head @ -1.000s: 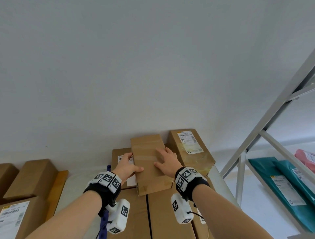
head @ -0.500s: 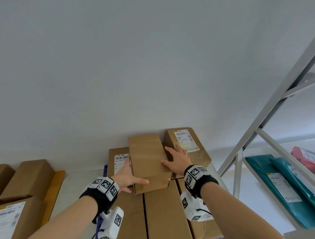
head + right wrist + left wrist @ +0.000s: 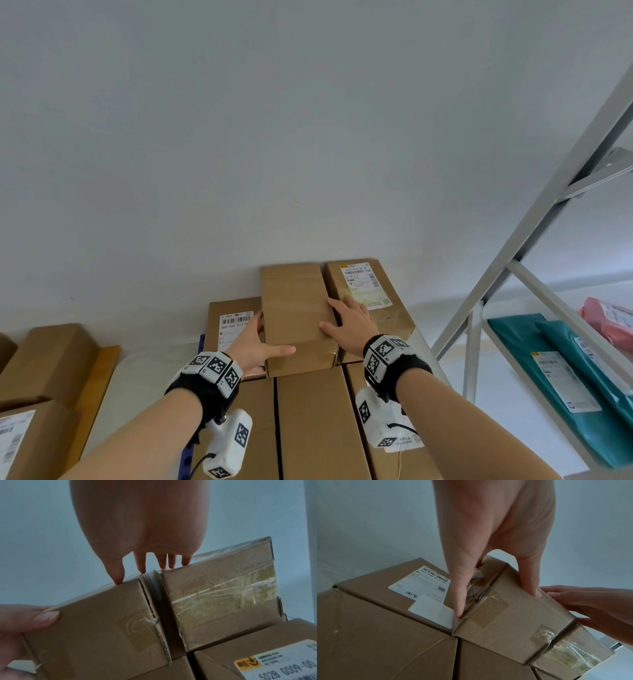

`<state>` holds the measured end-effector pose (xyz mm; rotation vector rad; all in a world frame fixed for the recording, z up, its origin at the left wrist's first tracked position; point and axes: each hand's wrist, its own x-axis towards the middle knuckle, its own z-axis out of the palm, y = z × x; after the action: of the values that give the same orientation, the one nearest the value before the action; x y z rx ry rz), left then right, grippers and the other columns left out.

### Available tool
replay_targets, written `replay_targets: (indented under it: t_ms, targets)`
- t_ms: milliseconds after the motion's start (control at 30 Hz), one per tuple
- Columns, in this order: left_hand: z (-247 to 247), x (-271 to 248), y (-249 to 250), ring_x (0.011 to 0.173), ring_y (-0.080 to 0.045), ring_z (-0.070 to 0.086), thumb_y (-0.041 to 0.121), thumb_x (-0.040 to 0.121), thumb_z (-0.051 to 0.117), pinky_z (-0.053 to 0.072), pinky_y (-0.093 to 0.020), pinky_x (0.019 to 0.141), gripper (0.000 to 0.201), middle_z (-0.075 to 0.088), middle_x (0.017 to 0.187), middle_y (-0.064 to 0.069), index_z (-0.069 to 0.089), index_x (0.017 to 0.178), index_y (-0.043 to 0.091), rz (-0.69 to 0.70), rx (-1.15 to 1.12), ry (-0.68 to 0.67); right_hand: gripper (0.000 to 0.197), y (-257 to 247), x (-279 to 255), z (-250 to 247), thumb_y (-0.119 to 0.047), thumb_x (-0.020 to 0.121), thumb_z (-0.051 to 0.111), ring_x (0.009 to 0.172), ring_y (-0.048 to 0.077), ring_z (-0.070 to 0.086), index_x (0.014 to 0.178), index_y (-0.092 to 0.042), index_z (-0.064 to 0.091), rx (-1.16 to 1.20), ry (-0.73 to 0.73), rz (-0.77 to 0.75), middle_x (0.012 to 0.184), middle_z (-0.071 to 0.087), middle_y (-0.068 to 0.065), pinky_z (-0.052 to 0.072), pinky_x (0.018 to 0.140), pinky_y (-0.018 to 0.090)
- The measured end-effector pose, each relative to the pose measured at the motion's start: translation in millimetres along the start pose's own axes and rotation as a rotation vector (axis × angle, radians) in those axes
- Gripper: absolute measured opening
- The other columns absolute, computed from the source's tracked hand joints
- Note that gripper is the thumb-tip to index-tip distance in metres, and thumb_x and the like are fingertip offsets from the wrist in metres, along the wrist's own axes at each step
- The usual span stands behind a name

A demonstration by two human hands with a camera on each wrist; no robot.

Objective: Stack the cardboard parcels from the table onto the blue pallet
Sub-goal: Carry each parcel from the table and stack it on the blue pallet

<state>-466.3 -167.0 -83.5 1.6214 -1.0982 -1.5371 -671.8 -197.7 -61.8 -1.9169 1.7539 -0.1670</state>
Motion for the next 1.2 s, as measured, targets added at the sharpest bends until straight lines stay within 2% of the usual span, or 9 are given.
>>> replay_targets:
  t_ms: [167,400,500,600,667,800,967,1133,1200]
  targets:
    - [3,6,4,0.127,-0.022,0.044,0.012,0.058,0.088,0.040,-0.051,0.103,0.113,0.040,0.144,-0.001,0.020,0.147,0.023,0.020,0.034,0.019,0.064,5,4,2,-0.046,0.093,0.047,0.144,0.025,0.011,0.148,-0.027,0.023,0.002,0.004,-0.021,0.157,0.015,0.001,0.018,0.117,0.043]
    - [10,10,5,0.127,-0.024,0.044,0.006,0.062,0.085,0.036,-0.049,0.106,0.109,0.042,0.143,-0.003,0.020,0.147,0.023,-0.013,0.056,0.035,0.063,6,6,1,-0.043,0.094,0.047,0.144,0.025,0.014,0.149,-0.026,0.022,0.002,0.000,-0.042,0.157,0.015,0.002,0.020,0.117,0.043]
    - [7,7,8,0.134,-0.027,0.036,0.006,0.064,0.084,0.031,-0.053,0.108,0.110,0.033,0.149,-0.004,0.017,0.149,0.026,-0.051,0.052,0.045,0.063,7,7,1,-0.042,0.093,0.049,0.144,0.025,0.015,0.148,-0.024,0.024,0.006,0.010,-0.053,0.157,0.016,0.003,0.019,0.117,0.042]
    - [-6,-2,15,0.140,-0.027,0.026,0.021,0.072,0.081,0.032,-0.050,0.108,0.101,0.020,0.155,-0.007,0.016,0.150,0.027,-0.042,0.122,0.070,0.062,-1,11,-4,-0.040,0.093,0.049,0.144,0.025,0.016,0.148,-0.022,0.025,-0.002,0.023,-0.094,0.157,0.016,0.004,0.018,0.118,0.042]
    - [-19,-10,23,0.139,-0.027,0.029,0.030,0.080,0.072,0.035,-0.045,0.106,0.085,0.022,0.154,-0.009,0.022,0.148,0.024,-0.033,0.189,0.115,0.061,-14,17,-6,-0.039,0.094,0.047,0.145,0.024,0.016,0.148,-0.020,0.025,-0.024,0.020,-0.151,0.157,0.016,0.005,0.016,0.118,0.042]
    - [-53,-31,37,0.131,-0.026,0.041,0.027,0.089,0.062,0.036,-0.032,0.104,0.061,0.040,0.145,-0.010,0.037,0.142,0.013,-0.012,0.330,0.265,0.059,-46,27,0,-0.037,0.095,0.047,0.143,0.023,0.021,0.147,-0.018,0.027,-0.025,-0.025,-0.259,0.157,0.019,0.005,0.021,0.117,0.038]
    - [-103,-76,27,0.131,-0.021,0.041,0.024,0.092,0.059,0.035,-0.030,0.103,0.050,0.045,0.140,-0.011,0.042,0.137,0.012,-0.033,0.556,0.395,0.053,-91,22,22,-0.035,0.096,0.048,0.135,0.024,0.034,0.142,-0.014,0.035,-0.051,-0.101,-0.374,0.150,0.032,0.006,0.032,0.111,0.039]
    - [-157,-138,-2,0.123,-0.022,0.049,0.026,0.090,0.061,0.038,-0.027,0.100,0.048,0.051,0.135,-0.011,0.047,0.134,0.012,-0.071,0.548,0.502,0.053,-155,-3,56,-0.032,0.098,0.046,0.140,0.023,0.028,0.145,-0.013,0.032,-0.064,-0.164,-0.489,0.152,0.030,0.007,0.024,0.115,0.035]
    - [-179,-164,-16,0.124,-0.021,0.049,0.025,0.090,0.060,0.038,-0.028,0.102,0.047,0.052,0.135,-0.008,0.048,0.134,0.012,-0.077,0.574,0.555,0.053,-184,-18,70,-0.031,0.097,0.047,0.140,0.023,0.028,0.144,-0.011,0.033,-0.087,-0.175,-0.522,0.152,0.030,0.007,0.023,0.114,0.032]
